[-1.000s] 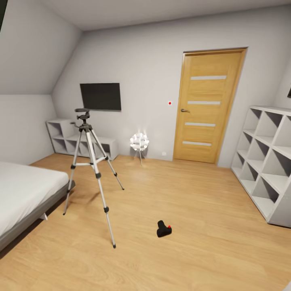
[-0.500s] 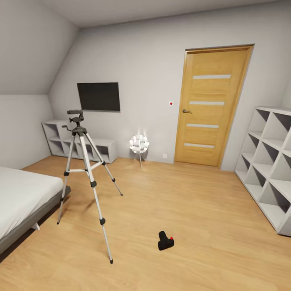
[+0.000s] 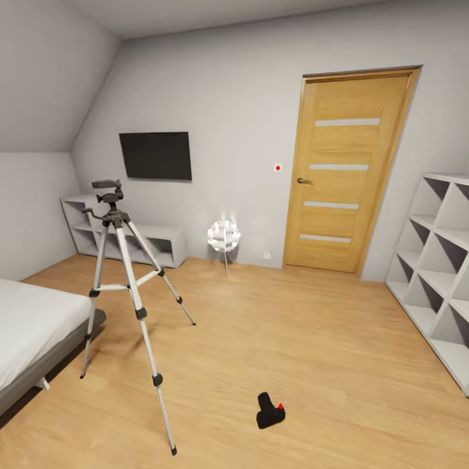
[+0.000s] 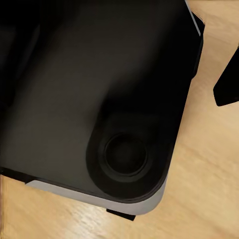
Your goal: Attach the digital camera to the camera tripod in the bedroom.
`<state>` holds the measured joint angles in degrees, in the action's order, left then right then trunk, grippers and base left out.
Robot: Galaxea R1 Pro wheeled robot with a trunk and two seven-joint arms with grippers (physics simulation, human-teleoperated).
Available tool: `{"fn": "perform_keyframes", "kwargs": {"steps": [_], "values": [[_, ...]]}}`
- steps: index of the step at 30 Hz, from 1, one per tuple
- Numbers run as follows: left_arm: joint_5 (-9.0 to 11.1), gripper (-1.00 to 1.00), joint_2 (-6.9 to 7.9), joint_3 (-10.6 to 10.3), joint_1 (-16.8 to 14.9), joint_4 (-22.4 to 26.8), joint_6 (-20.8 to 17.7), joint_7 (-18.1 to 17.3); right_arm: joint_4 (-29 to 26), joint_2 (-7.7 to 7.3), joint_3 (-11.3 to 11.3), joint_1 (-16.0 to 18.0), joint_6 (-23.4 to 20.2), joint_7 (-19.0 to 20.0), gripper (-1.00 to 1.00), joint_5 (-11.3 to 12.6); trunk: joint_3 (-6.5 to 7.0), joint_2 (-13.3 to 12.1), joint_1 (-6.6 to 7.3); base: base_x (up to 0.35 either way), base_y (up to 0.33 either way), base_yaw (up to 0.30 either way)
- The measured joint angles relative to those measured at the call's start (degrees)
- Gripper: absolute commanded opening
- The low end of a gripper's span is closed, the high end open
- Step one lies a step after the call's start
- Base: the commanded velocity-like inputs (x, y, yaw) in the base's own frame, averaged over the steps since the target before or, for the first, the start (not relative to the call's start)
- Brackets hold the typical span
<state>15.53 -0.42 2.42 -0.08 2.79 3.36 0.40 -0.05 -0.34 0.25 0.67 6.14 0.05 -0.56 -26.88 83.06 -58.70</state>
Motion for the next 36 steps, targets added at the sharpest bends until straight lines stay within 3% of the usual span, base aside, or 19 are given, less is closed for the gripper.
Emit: {"fn": "perform_keyframes", "kwargs": {"steps": [22,36], "values": [[0.0,1.0,-0.02,0.0,0.03,-0.01,-0.05,0.0,0.0,0.23,-0.59,0.0,0.6,-0.2,1.0,0.46,0.0,0.0,0.0,0.322,0.001,-0.003],[0.0,1.0,-0.17,0.15,0.02,0.01,0.02,0.0,-0.02,0.29,-0.65,-0.02,0.64,-0.21,1.0,0.53,0.0,0.0,0.0,0.311,0.153,-0.206]]}}
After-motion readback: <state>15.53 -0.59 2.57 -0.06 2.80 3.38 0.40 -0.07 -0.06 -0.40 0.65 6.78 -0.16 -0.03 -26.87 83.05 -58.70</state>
